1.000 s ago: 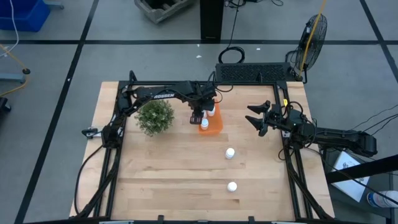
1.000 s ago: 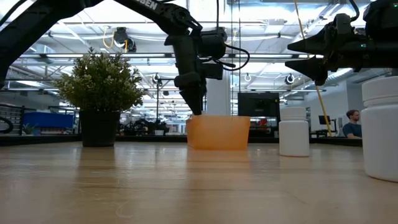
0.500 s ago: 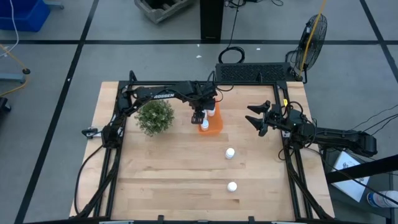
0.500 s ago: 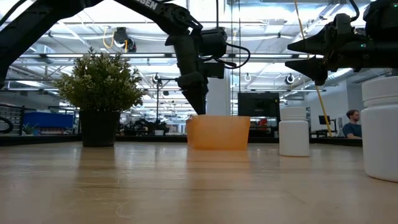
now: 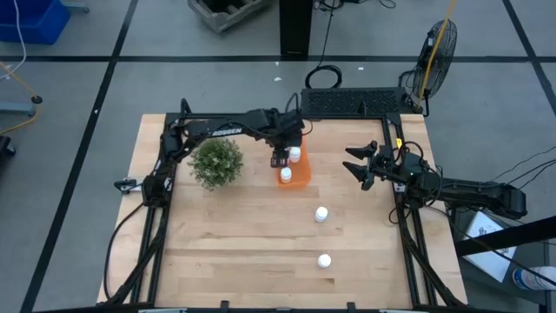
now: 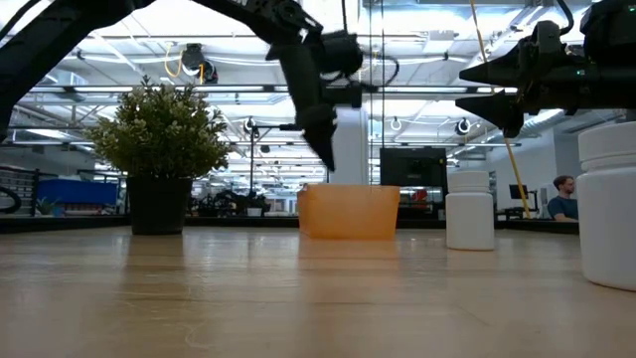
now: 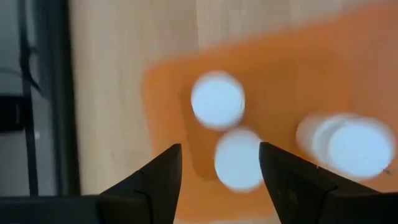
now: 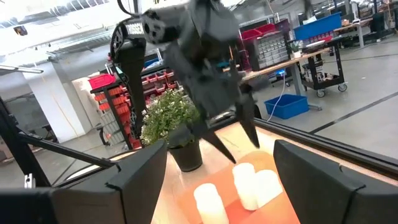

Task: Pick and place pill bottles into a basket
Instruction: Put the white pill bottle into the orange bin

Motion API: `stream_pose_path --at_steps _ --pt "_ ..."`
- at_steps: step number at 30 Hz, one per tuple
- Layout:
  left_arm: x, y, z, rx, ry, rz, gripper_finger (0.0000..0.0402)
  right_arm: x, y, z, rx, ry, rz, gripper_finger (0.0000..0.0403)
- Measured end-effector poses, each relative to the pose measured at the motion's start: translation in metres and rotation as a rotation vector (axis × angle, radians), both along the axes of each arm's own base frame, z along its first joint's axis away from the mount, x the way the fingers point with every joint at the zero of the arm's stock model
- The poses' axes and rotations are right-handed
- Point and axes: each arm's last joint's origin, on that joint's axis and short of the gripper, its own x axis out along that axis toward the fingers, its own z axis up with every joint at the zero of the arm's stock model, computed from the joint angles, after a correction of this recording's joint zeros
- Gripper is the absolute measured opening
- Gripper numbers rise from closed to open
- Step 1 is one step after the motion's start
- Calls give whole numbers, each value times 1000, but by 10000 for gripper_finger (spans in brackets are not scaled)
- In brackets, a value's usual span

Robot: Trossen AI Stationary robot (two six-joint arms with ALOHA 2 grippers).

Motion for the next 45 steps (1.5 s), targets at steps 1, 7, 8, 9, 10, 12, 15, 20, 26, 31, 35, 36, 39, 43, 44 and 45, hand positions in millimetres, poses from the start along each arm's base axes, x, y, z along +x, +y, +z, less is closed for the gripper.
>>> stream_pose_path --at_steps 1,7,8,9,10,12,15,20,26,31,35,36,39,43,44,45 --pt "1 0 9 0 -33 -1 220 0 0 0 0 0 0 286" --pt "-3 -8 55 16 -187 -13 214 0 0 -1 3 9 0 286" --pt "-5 -11 63 16 -210 -16 214 0 0 -2 6 16 0 286" --pt "-8 -14 71 10 -241 -21 214 0 0 -3 11 24 1 286" --pt "-11 -17 81 0 -273 -28 215 0 0 -4 24 31 2 286" --pt "-20 -25 101 -32 -332 -53 216 1 0 -5 47 37 5 286" --pt "-35 -38 130 -69 -421 -85 214 1 1 -5 68 41 16 286" --pt "-58 -62 168 -51 -542 -141 212 4 8 -13 97 166 98 286" --pt "-93 -85 180 -55 -666 -197 214 11 26 14 45 109 233 286" --pt "-127 -94 158 -34 -766 -150 214 16 41 37 -35 77 256 286" --pt "-156 -98 140 1 -863 -79 214 22 53 50 -92 132 230 286" --pt "-164 -99 137 2 -886 -68 214 24 55 56 -100 149 222 286" --pt "-185 -104 132 5 -979 -58 214 33 63 73 -117 238 185 286" --pt "-206 -111 120 21 -1038 -37 214 51 74 96 -140 349 191 286" --pt "-210 -113 118 27 -1051 -28 214 56 77 104 -143 364 199 286" --pt "-214 -114 118 31 -1073 -25 214 61 80 111 -147 380 205 286"
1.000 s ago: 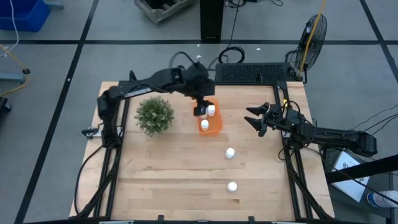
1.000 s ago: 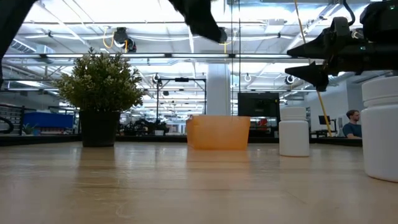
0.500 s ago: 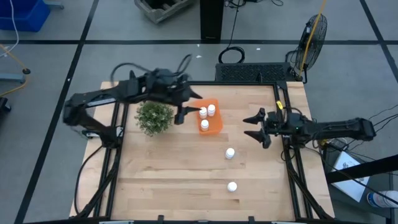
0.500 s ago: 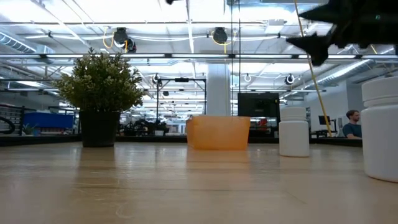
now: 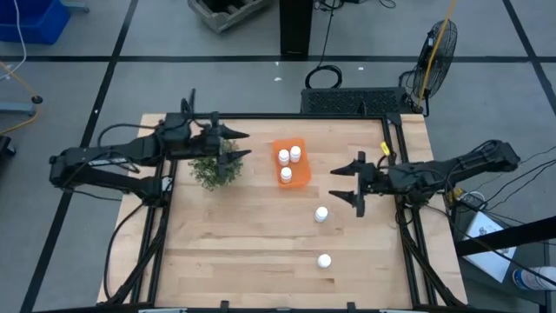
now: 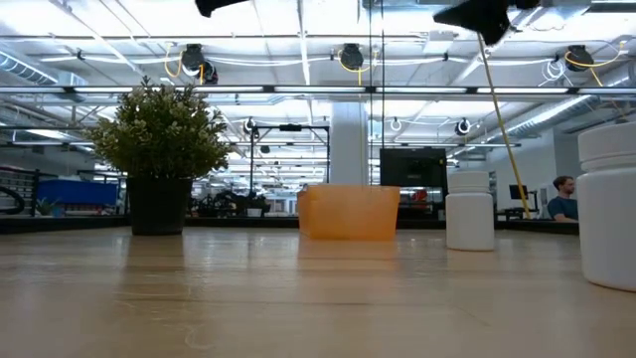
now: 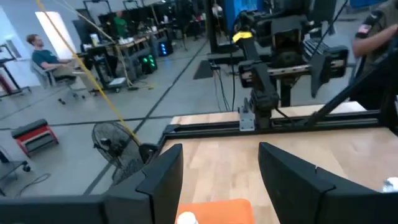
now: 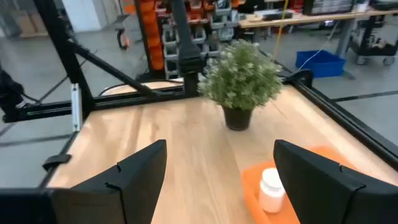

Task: Pick and place pill bottles into a basket
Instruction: Put the white pill bottle into the orange bin

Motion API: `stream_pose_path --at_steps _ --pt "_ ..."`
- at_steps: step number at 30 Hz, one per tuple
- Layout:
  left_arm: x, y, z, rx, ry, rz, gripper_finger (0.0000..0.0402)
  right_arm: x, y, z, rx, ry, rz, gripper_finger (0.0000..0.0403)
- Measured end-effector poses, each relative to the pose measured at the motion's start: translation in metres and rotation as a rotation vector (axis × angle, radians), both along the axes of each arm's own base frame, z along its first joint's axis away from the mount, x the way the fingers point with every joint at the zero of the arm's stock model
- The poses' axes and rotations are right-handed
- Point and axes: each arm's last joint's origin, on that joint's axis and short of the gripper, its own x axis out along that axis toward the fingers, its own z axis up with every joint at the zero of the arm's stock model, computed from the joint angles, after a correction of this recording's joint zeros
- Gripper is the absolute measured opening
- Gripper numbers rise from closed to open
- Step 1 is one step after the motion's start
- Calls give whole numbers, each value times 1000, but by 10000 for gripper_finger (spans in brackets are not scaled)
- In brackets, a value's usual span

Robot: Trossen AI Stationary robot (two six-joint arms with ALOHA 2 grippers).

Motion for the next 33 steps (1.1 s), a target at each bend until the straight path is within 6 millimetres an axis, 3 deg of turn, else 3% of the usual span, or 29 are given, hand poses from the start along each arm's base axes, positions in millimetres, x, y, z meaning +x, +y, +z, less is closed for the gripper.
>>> stream_pose_path --at_steps 7,13,21,33 --pt "-10 -10 -14 -10 14 -10 214 35 11 16 -39 254 -56 286" --pt "-14 -15 -31 -6 26 -16 214 57 17 2 -27 450 -95 286" --pt "-22 -15 -52 -31 -41 30 214 56 17 -26 48 677 -189 286" --pt "-31 -16 -47 -28 -90 37 214 57 20 -47 140 867 -209 278"
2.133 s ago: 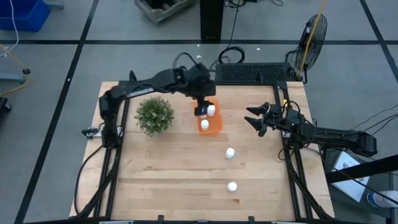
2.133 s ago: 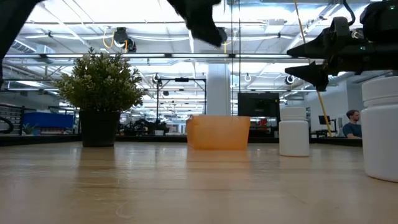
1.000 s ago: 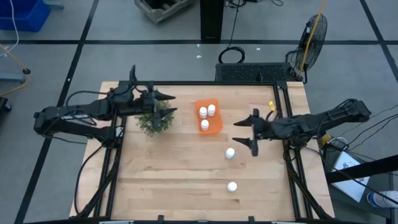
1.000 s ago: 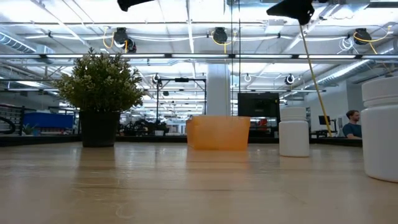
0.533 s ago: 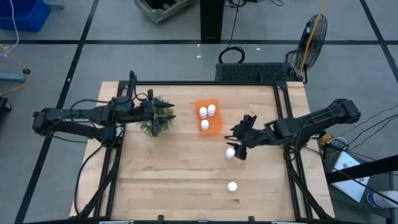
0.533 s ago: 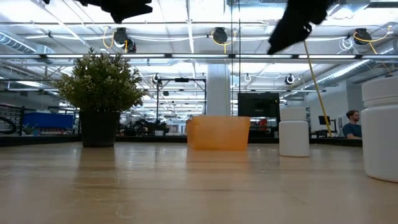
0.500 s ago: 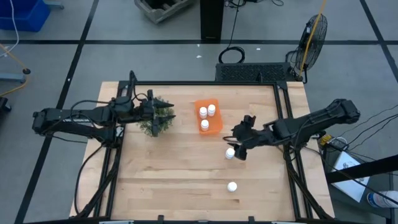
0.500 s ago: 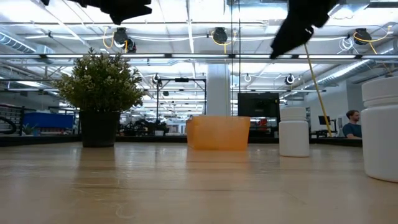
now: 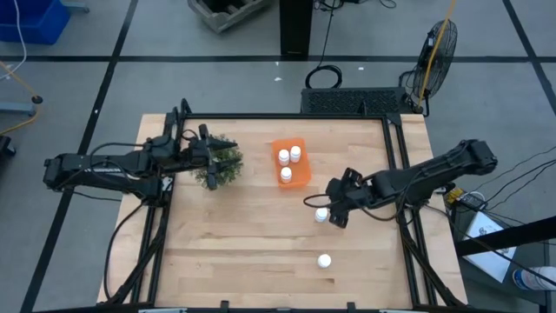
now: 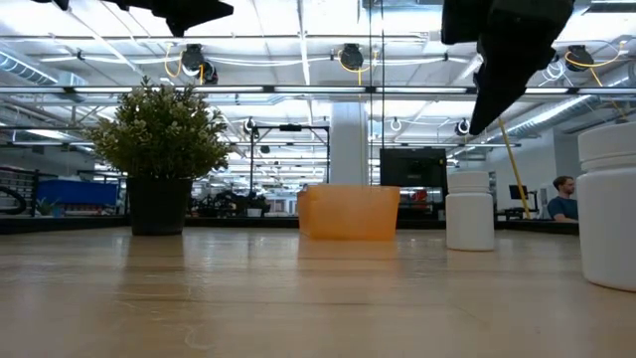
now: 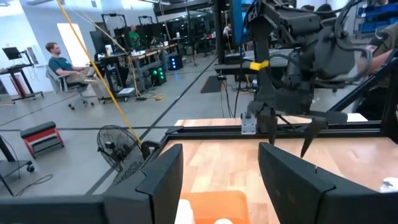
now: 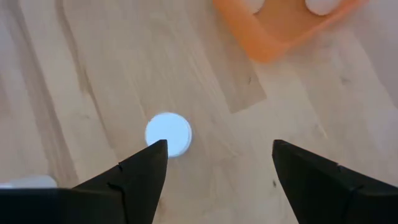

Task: Pick and place pill bottles into a basket
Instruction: Put the white pill bottle into the orange bin

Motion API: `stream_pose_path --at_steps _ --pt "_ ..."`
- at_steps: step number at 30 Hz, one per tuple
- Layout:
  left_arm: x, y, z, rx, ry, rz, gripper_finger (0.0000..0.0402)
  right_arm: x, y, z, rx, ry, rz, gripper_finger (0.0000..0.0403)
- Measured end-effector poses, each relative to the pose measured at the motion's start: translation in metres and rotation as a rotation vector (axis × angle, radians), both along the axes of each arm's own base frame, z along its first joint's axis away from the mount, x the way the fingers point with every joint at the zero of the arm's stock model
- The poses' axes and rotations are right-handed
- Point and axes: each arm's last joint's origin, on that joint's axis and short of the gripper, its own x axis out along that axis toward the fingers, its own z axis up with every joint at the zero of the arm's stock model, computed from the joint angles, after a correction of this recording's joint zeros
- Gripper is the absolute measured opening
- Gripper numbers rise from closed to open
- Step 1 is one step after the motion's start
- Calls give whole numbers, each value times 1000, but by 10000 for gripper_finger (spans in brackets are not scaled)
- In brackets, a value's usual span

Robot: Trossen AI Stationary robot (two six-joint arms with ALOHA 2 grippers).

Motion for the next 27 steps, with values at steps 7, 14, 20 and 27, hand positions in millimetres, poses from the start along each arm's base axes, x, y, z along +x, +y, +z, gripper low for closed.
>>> stream_pose_path --at_steps 7,14,20,27 --pt "-4 0 0 3 11 1 214 9 3 -14 -24 65 43 264" --pt "-13 -1 -2 -24 54 35 214 10 3 -10 -12 15 46 263" --pt "-28 -10 -2 -31 53 -4 214 11 4 -5 -15 -29 75 263" --pt "-49 -13 -48 -93 -11 34 214 12 3 1 -18 -84 106 263"
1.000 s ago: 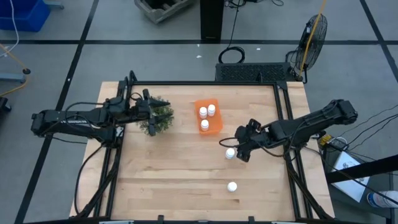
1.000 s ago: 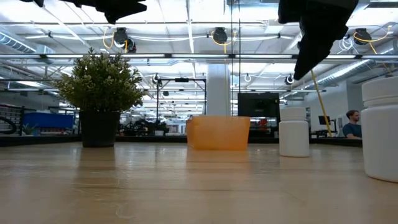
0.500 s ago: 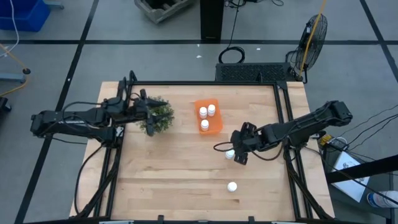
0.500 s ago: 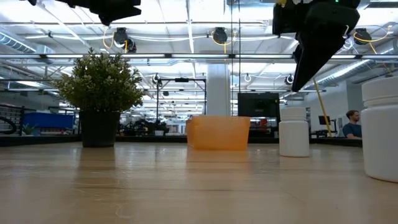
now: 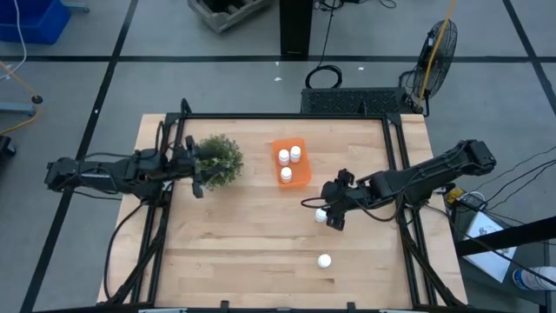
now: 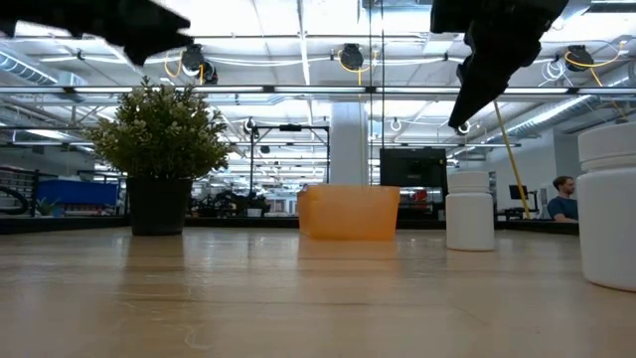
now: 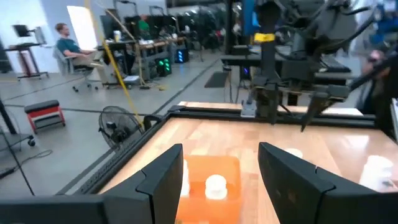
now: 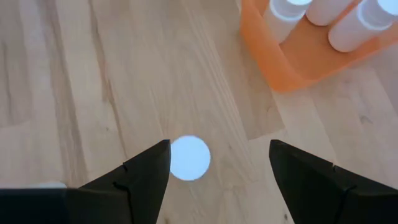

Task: Pick and place pill bottles into a basket
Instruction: Put the white pill bottle into the orange bin

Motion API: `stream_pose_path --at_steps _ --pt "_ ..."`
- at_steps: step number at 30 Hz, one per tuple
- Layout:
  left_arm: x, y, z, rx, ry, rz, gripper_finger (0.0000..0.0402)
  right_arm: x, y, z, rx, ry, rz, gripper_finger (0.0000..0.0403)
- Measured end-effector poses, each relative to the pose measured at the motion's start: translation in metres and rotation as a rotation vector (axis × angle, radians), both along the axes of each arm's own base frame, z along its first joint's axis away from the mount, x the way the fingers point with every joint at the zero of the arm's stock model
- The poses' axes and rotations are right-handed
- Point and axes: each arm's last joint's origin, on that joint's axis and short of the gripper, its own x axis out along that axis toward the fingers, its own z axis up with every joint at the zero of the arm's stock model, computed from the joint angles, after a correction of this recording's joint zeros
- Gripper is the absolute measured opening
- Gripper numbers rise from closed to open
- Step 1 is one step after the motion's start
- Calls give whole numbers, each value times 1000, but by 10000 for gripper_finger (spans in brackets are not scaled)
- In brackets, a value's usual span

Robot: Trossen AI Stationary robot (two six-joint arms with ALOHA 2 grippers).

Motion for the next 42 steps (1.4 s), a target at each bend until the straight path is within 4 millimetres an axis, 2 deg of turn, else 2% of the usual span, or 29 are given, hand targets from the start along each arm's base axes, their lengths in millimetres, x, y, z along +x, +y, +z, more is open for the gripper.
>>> stream_pose_path --at_steps 5,8,20,27,32,37,42 --pt "-15 1 -34 -42 -120 25 214 1 -1 4 3 -37 8 263" --pt "-20 1 -48 -55 -174 25 214 0 -1 6 3 -44 13 263" --pt "-22 1 -85 -91 -99 27 214 0 -1 14 37 -99 50 263" --pt "-21 1 -95 -96 -60 1 214 1 -4 15 147 -91 66 263" --pt "-21 0 -96 -96 -47 -12 214 0 -4 14 149 -80 70 263" --pt "-21 -1 -97 -97 -44 -66 214 1 -5 3 113 21 89 263" --pt "-20 -2 -96 -96 -43 -86 214 8 -10 -15 150 135 95 263"
